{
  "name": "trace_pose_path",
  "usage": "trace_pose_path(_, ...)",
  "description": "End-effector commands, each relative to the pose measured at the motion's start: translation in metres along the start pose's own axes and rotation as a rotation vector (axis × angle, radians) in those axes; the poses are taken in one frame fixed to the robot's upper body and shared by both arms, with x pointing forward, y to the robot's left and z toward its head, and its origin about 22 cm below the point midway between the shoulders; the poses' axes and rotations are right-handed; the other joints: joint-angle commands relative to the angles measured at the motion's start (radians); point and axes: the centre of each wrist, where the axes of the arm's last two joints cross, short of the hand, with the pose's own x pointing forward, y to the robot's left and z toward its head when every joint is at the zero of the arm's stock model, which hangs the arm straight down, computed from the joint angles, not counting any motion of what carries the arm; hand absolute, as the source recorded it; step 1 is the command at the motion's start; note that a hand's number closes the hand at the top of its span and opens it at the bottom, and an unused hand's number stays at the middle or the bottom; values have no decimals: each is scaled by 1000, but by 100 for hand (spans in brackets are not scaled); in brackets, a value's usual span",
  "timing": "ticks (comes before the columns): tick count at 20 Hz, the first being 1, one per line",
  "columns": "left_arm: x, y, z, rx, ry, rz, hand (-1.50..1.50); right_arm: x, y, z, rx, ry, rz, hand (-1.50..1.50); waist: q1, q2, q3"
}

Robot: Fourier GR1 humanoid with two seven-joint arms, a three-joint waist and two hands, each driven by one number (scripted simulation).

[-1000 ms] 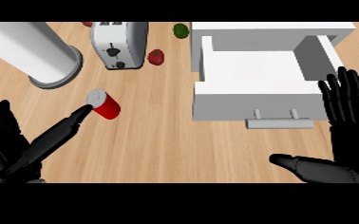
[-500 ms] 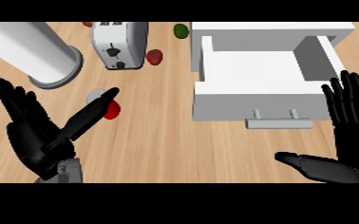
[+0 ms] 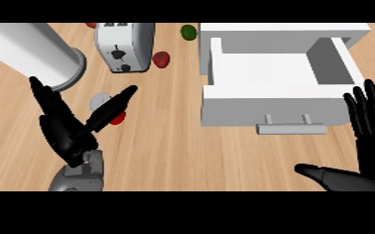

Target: Pick up the can, place it into the drawer and close the drawer

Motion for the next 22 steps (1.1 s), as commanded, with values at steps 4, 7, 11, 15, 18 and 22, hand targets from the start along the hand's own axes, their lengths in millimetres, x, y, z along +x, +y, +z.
trace_pose_path(4, -47, -11, -9, 68, 64, -34, -150, 11, -22, 7, 3, -23, 13, -150, -6, 2, -1)
trace_pose_path(7, -58, -7, 4, 58, 95, -34, -150, 23, -11, 10, -3, -26, 12, -150, -1, 0, -1)
trace_pose_path(11, -73, -13, 2, 79, 90, -43, -150, 17, -38, -1, -13, -31, -5, -150, -1, 1, -1)
trace_pose_path(15, -93, -9, 5, 121, 108, -61, -150, 24, -20, 7, -16, -15, 1, -150, 0, 0, -1)
trace_pose_path(18, -99, -1, -14, 124, 127, -36, -150, 29, -19, 18, -21, -6, 0, -150, -1, 0, -1)
trace_pose_path(22, -127, 10, -18, 150, 141, -34, -150, 32, -24, 23, 3, -17, 16, -150, -3, 1, -1)
